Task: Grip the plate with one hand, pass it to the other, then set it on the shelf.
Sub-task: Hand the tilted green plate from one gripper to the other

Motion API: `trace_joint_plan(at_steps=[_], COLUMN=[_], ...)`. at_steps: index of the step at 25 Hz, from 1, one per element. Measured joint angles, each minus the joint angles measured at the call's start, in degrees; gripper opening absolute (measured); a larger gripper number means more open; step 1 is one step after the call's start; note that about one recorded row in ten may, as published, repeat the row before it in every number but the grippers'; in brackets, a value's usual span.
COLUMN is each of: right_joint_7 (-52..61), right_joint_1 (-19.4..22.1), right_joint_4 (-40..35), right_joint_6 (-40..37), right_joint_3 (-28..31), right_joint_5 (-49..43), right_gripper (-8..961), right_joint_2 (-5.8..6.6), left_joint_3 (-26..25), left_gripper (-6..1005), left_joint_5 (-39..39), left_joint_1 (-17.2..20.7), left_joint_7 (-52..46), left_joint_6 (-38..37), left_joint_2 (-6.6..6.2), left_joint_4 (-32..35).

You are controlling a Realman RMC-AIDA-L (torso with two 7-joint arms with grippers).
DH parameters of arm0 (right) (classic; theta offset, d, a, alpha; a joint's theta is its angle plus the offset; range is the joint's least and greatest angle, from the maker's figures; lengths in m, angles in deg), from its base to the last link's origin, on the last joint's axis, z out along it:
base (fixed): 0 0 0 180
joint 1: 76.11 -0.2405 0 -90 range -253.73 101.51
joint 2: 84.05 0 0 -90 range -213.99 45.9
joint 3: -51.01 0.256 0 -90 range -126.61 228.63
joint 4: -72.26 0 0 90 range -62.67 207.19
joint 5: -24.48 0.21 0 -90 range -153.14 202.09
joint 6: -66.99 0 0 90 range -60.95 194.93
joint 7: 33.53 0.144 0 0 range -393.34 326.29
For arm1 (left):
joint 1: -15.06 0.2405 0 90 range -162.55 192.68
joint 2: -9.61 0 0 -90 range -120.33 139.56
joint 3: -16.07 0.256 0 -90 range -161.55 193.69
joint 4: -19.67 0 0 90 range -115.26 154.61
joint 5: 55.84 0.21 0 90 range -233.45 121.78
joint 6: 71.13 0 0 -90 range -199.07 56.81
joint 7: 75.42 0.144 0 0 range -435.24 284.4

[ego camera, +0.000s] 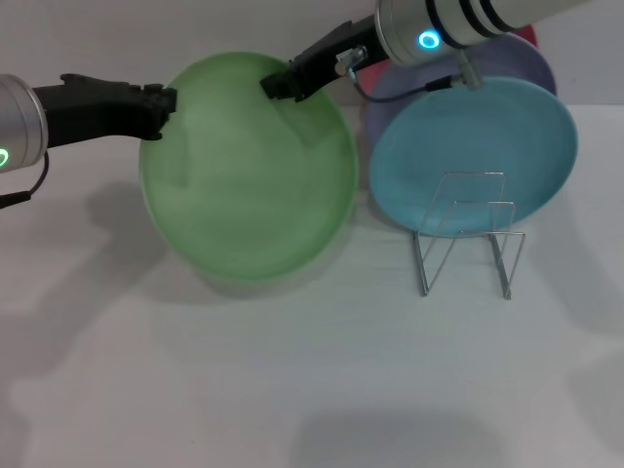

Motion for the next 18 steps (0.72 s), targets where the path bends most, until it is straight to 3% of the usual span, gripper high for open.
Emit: trace_joint_plan(at_steps=[15,18], right_joint_7=[0.0,0.0], right_joint_1=[0.1,0.2], right_joint_4=[1.4,1.5], right_joint_6=[0.4,0.5], right_joint_3=[-0.1,-0.1], right_joint_5=[-0.3,-0.4], right_gripper=[183,128], right_joint_2=[0.15,0.22], left_joint_3=[-0.5,-0.5], left_gripper=[365,490], left_joint_5=[-1.4,-1.4], left_joint_1=[0.0,0.2], left_joint_7=[0.8,1.3], left_joint_6=[-1.2,-1.4], left_joint_2=[0.08,0.06], left_joint_4=[-0.9,-1.8])
